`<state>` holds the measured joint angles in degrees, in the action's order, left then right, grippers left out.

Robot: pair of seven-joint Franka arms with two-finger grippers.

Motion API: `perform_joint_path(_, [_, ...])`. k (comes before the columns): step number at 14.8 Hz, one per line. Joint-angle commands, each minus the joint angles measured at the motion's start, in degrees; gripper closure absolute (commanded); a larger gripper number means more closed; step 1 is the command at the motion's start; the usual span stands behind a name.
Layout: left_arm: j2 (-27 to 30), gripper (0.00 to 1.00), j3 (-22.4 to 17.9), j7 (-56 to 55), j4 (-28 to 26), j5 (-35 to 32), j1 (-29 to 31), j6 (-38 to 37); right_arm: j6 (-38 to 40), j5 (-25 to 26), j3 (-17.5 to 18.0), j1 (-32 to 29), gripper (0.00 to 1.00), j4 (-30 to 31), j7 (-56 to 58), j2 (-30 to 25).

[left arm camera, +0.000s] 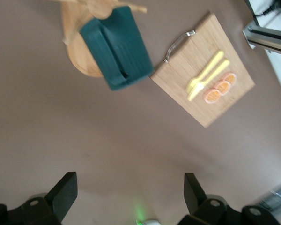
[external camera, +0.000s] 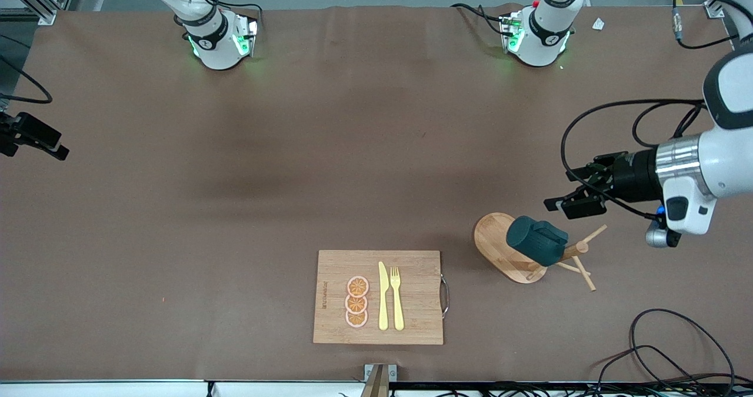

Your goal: Pass cup and hang on rack

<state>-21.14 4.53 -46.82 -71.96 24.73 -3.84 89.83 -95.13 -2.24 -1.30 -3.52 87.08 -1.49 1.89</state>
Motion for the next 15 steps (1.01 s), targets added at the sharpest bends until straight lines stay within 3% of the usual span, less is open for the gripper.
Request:
perform_joint_path(1, [4.17, 0.00, -0.05, 1.55, -1.07, -9.23, -2.92, -0.35, 0.47, 0.39, 0.68, -0.78, 0.00, -0.86, 0.00, 0.31])
perform_joint_path(6, [8.47, 0.00, 3.46, 12.18, -1.25, -21.55, -3.28, -3.07, 0.47, 0.40, 0.68, -0.70, 0.00, -0.86, 0.00, 0.31])
perform_joint_path(12, [14.45, 0.00, 2.76, 30.52, -2.13, -24.99, -1.53, -7.90, 0.38, 0.40, 0.77, -0.78, 0.00, -0.86, 0.09, 0.31])
perform_joint_path(15, [18.05, 0.00, 2.76, 37.31, -5.37, -25.17, 1.54, -8.44, 0.30, 0.40, 0.68, -0.87, 0.00, -0.86, 0.09, 0.31])
